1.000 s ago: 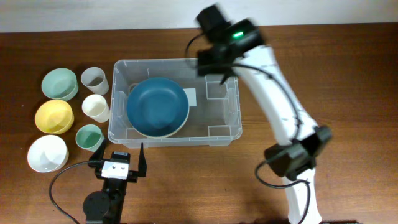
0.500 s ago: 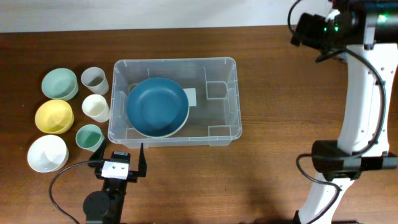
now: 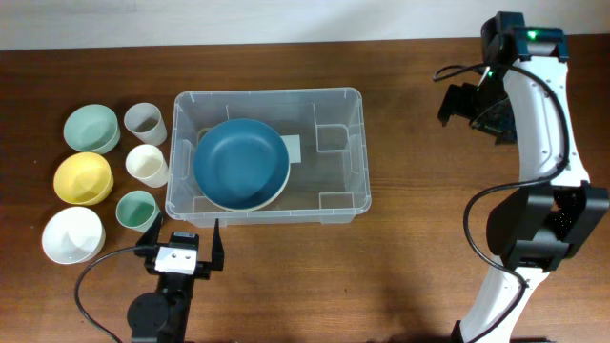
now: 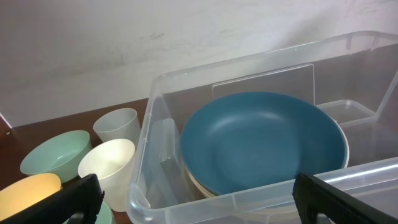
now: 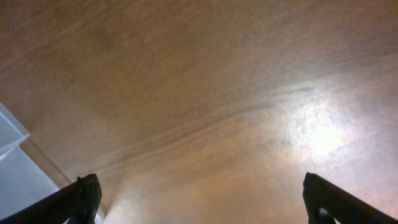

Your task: Pack container

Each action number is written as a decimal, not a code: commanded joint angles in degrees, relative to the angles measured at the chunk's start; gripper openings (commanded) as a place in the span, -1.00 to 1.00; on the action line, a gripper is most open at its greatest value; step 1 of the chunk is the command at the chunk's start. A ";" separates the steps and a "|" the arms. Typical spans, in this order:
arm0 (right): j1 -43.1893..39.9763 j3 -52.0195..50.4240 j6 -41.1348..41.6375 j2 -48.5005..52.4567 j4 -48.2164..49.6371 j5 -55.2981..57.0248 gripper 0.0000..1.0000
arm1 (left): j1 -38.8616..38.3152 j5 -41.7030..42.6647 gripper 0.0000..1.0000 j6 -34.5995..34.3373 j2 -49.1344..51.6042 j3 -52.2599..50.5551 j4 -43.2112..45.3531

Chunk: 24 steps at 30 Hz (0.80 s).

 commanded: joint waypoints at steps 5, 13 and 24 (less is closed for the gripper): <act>-0.09 -2.21 -0.37 -0.26 6.99 -0.55 0.98 | 0.42 -0.61 0.99 0.87 -0.02 -0.15 -0.44; -0.09 -2.21 -0.39 -0.13 10.67 -0.48 0.97 | 0.42 -0.61 0.99 0.90 -0.02 -0.15 -0.44; -0.09 -2.21 -0.39 -0.13 10.67 -0.48 0.97 | 0.42 -0.63 0.99 0.90 -0.02 -0.15 -0.44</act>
